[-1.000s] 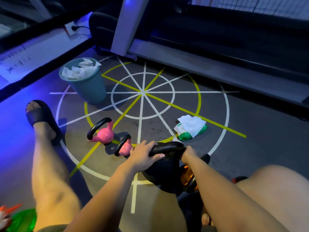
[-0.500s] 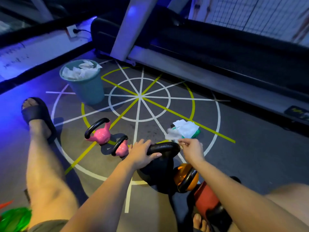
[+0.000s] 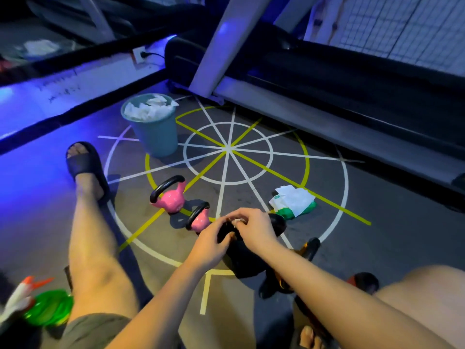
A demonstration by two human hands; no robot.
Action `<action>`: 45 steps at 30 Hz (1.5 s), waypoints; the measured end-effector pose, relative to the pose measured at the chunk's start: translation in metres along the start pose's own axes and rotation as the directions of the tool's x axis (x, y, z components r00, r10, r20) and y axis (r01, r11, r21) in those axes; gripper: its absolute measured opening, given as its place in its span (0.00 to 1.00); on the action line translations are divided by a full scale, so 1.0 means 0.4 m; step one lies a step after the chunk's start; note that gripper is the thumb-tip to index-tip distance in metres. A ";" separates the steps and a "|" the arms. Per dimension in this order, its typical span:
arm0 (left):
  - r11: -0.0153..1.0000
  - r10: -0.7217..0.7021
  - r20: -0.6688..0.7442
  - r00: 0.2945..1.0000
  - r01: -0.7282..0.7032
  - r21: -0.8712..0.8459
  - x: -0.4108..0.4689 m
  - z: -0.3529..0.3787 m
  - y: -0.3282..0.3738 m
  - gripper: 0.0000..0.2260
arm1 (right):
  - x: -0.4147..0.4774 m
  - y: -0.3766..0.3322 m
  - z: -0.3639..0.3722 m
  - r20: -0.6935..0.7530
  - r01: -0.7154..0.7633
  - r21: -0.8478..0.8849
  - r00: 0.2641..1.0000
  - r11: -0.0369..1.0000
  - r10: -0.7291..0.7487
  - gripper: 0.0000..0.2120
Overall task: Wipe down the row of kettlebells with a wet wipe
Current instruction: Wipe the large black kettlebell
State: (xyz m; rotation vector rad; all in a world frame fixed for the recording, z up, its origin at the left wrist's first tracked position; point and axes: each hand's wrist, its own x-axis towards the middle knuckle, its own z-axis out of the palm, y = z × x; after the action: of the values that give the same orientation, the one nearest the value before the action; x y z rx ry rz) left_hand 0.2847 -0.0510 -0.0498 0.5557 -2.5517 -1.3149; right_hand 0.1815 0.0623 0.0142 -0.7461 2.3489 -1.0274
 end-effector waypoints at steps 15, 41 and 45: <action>0.953 -0.291 -0.383 0.877 0.228 -0.201 -0.027 0.051 -0.058 0.14 | 0.033 0.094 -0.129 0.055 -0.019 -0.440 0.997 0.898 0.048 0.22; 0.798 -0.476 -0.080 0.876 0.392 -0.457 -0.107 0.091 -0.074 0.04 | 0.015 0.086 -0.117 0.146 -0.043 -0.409 0.983 0.912 0.112 0.26; 0.683 -0.385 -0.050 0.921 0.249 -0.686 -0.132 0.034 0.013 0.10 | -0.050 0.042 -0.103 0.131 0.143 -0.401 0.987 0.905 -0.098 0.23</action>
State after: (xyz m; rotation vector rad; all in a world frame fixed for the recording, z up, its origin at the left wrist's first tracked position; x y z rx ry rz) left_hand 0.3264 -0.0157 -0.0546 0.9277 -1.6700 -2.0414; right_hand 0.1668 0.1059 0.0303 -1.0848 2.4754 -0.5202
